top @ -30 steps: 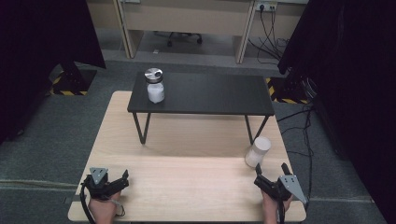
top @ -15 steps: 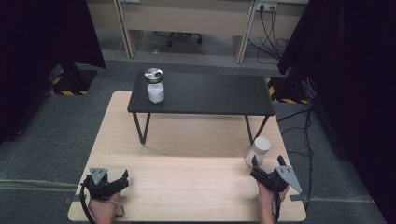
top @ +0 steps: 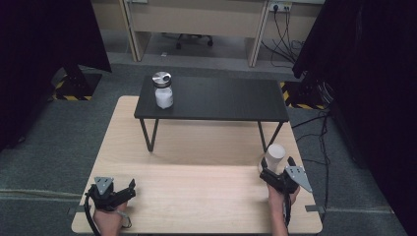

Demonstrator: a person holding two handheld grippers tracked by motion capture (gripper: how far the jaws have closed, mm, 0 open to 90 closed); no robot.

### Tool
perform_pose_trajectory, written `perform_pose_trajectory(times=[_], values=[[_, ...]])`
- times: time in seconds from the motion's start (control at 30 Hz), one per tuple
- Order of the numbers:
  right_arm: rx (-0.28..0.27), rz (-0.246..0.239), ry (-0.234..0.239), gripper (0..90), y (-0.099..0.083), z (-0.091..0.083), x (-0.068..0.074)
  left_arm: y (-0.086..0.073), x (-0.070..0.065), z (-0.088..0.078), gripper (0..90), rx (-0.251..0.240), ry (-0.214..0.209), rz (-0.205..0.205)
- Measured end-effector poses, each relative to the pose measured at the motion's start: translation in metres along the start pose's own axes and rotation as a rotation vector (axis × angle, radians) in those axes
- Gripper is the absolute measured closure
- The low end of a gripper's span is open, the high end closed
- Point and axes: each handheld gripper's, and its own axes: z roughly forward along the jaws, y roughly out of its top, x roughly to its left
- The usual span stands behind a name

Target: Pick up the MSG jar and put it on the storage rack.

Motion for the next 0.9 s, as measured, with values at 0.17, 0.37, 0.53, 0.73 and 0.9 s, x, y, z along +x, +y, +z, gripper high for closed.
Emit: perform_pose_trajectory(times=[0.17,0.37,0.53,0.73,0.9], values=[[0.006,-0.009,-0.003,0.3,0.000,0.007,0.002,0.000,0.000,0.000,0.0,0.000,-0.001,0.002],[0.007,-0.012,-0.008,0.4,0.000,0.014,0.005,0.000,0.001,0.000,0.0,-0.002,-0.005,-0.002],[0.003,-0.019,-0.027,0.4,-0.001,0.017,0.010,-0.001,0.002,0.000,0.0,-0.005,-0.009,-0.001],[0.004,-0.014,-0.040,3.6,-0.001,0.018,0.011,-0.001,0.002,0.000,0.0,-0.003,-0.011,0.000],[0.015,-0.010,-0.034,10.3,-0.001,0.019,0.009,0.000,0.001,0.000,0.0,-0.002,-0.009,0.001]])
